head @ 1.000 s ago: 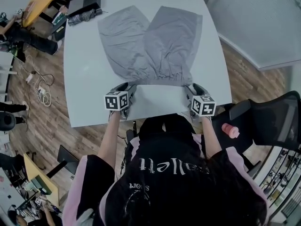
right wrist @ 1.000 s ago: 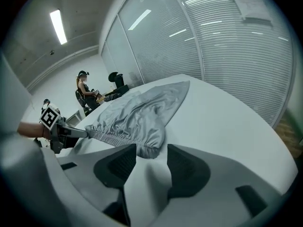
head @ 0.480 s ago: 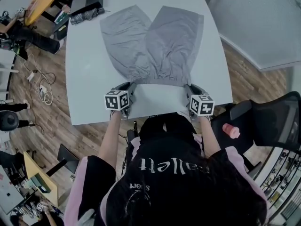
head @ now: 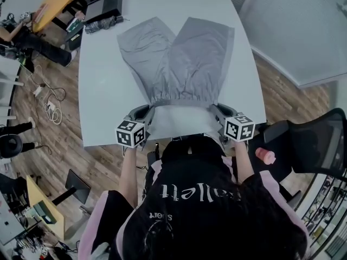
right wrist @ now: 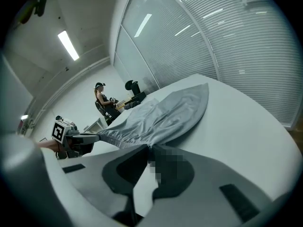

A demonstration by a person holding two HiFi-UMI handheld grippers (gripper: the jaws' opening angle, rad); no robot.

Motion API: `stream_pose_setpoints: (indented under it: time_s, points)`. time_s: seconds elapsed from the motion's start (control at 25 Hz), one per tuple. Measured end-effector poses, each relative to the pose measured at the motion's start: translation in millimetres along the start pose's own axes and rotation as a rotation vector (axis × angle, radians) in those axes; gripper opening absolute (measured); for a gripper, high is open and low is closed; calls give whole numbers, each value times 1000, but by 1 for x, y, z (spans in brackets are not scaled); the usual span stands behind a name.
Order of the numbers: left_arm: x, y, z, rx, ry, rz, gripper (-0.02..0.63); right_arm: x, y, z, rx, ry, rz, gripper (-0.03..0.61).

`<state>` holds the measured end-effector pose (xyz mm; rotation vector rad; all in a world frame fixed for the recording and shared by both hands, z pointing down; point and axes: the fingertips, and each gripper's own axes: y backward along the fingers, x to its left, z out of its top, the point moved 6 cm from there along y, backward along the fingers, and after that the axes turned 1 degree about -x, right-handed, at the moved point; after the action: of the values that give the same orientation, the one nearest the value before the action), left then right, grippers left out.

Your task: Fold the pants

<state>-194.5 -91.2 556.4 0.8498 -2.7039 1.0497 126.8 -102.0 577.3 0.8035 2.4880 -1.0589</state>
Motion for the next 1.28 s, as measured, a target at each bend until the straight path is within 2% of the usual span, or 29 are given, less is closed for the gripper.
stream_pose_setpoints:
  time_s: [0.24,0.48,0.6,0.92,1.28]
  points:
    - [-31,32,21,-104,-64,-80,52,16,28,18,-40,9,80,43]
    - [-48,74,55,-286,-100,-131,52,35,69,42,-117,2,165,43]
    - [-50,91,69,-346,-114,-141,52,42,85,55,-156,7,195,43]
    - [-37,89,97,-363,-168,-115,52,40,89,95,-228,33,213,43]
    - [4,56,148,-341,-239,-97,52,19,44,157,-243,83,218,43]
